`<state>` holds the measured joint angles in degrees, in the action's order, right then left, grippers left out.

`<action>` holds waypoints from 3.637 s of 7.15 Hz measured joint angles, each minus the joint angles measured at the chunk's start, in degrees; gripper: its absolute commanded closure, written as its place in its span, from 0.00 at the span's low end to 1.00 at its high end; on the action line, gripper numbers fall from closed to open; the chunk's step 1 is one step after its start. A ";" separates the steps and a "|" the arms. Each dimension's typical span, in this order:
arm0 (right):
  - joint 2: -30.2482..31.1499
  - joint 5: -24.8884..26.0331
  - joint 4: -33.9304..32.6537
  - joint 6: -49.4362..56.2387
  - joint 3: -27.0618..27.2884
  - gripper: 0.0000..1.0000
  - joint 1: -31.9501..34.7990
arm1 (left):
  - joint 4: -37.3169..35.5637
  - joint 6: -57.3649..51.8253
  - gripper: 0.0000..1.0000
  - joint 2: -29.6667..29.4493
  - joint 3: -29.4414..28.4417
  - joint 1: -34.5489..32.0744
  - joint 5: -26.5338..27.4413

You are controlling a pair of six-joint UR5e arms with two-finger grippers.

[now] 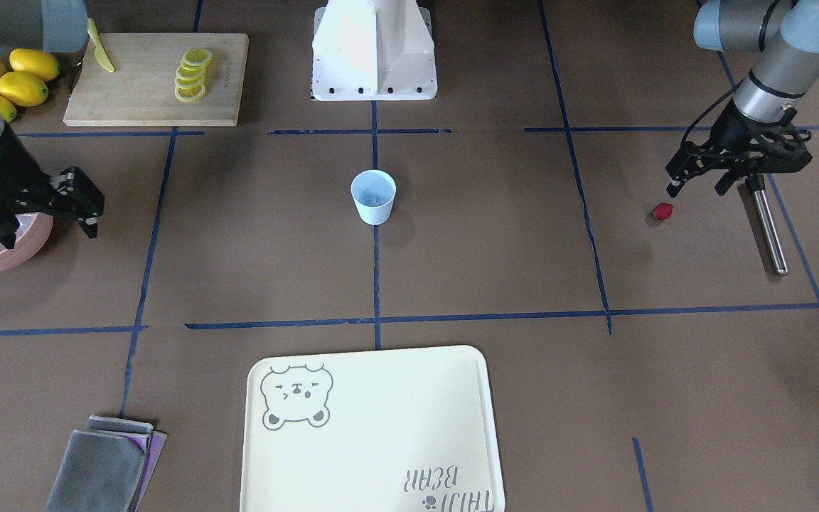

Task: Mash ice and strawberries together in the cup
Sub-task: 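Move the right gripper back toward the pink bowl while the left gripper reaches the strawberry, then grasp the red strawberry with the left gripper, then carry the strawberry with the left gripper over the light-blue cup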

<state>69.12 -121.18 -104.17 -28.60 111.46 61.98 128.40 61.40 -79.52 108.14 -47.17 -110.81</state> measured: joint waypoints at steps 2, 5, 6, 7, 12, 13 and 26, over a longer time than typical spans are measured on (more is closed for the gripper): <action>3.30 -2.79 0.09 5.69 -0.01 0.01 3.81 | 1.51 2.38 0.00 -0.32 -3.23 4.28 4.51; 7.30 -6.51 0.38 13.20 -0.01 0.01 9.08 | 3.70 3.15 0.00 -1.34 -6.66 5.87 5.91; 7.98 -6.79 0.43 14.28 -0.02 0.01 9.89 | 3.80 3.23 0.06 -1.50 -6.87 6.23 5.90; 8.28 -6.85 0.45 14.68 -0.04 0.01 10.20 | 3.80 3.27 0.10 -1.56 -6.94 6.48 5.88; 8.29 -6.95 0.46 14.49 -0.10 0.01 10.53 | 3.30 3.16 0.33 -1.61 -7.06 6.90 5.44; 8.26 -6.96 0.44 14.44 -0.10 0.01 10.53 | 3.27 3.04 0.34 -1.59 -7.11 6.91 5.41; 13.04 -7.64 0.46 25.05 -3.27 0.01 19.77 | -35.92 6.90 1.00 -23.46 10.22 6.15 4.03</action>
<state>82.16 -128.82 -103.71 -3.55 108.19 81.74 92.48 68.30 -102.98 118.36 -41.02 -106.78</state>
